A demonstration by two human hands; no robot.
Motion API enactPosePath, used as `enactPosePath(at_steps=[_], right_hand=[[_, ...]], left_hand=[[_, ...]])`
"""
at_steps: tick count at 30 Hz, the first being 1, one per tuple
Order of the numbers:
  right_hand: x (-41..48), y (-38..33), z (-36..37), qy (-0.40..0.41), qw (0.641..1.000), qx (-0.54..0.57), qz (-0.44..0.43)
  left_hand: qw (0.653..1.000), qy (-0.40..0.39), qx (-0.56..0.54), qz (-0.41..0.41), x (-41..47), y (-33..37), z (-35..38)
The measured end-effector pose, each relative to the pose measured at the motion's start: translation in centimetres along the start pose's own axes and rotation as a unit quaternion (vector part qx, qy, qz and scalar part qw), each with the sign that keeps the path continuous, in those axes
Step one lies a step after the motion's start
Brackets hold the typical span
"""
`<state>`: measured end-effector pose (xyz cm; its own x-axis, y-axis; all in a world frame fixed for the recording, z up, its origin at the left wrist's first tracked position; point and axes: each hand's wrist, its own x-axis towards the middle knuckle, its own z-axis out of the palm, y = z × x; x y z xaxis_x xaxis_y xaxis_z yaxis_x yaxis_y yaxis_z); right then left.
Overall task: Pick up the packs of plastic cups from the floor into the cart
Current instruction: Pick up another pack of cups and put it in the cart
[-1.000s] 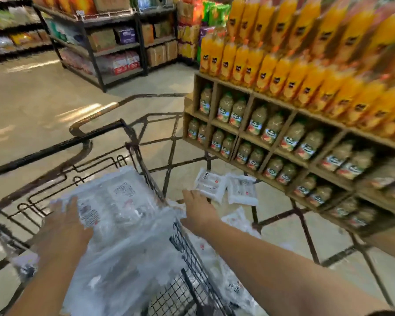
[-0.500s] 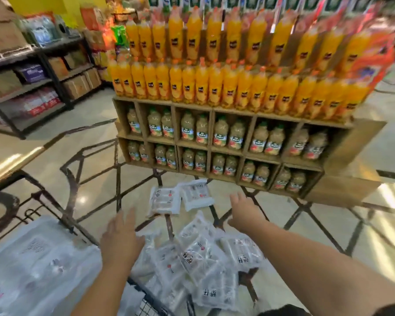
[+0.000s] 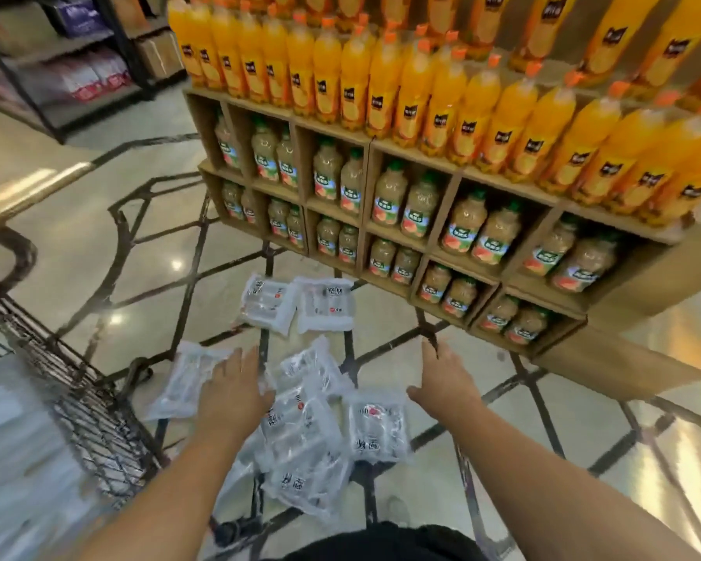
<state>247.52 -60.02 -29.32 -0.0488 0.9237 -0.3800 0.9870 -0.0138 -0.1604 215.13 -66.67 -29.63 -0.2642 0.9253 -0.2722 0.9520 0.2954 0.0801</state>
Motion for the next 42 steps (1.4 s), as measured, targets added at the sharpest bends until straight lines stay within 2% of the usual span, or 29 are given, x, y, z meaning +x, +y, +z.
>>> enactPosePath(at_steps=[6,11,16,19,21,23,26,28,31,35,39,42], right_hand=[[5.3,-0.8,2.8,-0.096,0.992,-0.052,-0.069],[10.5,-2.7,12.1,-0.162,0.979,-0.064,-0.107],[19.5,-4.3,29.1,-0.218,0.967,-0.068,-0.116],[25.2,-5.4,40.2,-0.208,0.969,-0.048,-0.124],[28.4,-6.4,47.0,-0.189,0.974,-0.008,-0.122],[30.8,-7.1,53.1,-0.17,0.978,0.033,-0.114],[32.8,-7.5,60.6,-0.163,0.978,0.077,-0.107],[33.5,-7.5,63.9,-0.179,0.974,0.107,-0.085],[33.5,-7.3,66.0,-0.189,0.959,0.204,-0.055],[32.5,-7.3,64.6,-0.16,0.96,0.209,-0.095],[30.0,-7.5,59.1,-0.182,0.958,0.212,-0.067],[26.5,-7.5,51.3,-0.197,0.95,0.234,-0.06]], left_hand=[[0.994,-0.072,0.002,-0.082,-1.0,1.4,4.1],[0.986,-0.103,-0.018,-0.13,2.5,-0.6,12.5],[0.972,-0.122,-0.079,-0.184,11.1,-4.4,29.3],[0.954,-0.125,-0.124,-0.243,16.4,-6.5,40.9],[0.934,-0.096,-0.18,-0.294,19.7,-7.7,47.9],[0.922,-0.081,-0.212,-0.313,22.1,-8.7,54.4],[0.904,-0.124,-0.233,-0.335,23.9,-10.2,62.2],[0.881,-0.12,-0.275,-0.367,24.2,-10.8,65.5],[0.852,-0.052,-0.366,-0.372,24.2,-10.6,67.3],[0.817,-0.016,-0.43,-0.384,23.8,-10.0,65.9],[0.832,-0.013,-0.422,-0.36,22.0,-8.0,60.1],[0.838,-0.008,-0.412,-0.357,18.8,-6.4,52.3]])
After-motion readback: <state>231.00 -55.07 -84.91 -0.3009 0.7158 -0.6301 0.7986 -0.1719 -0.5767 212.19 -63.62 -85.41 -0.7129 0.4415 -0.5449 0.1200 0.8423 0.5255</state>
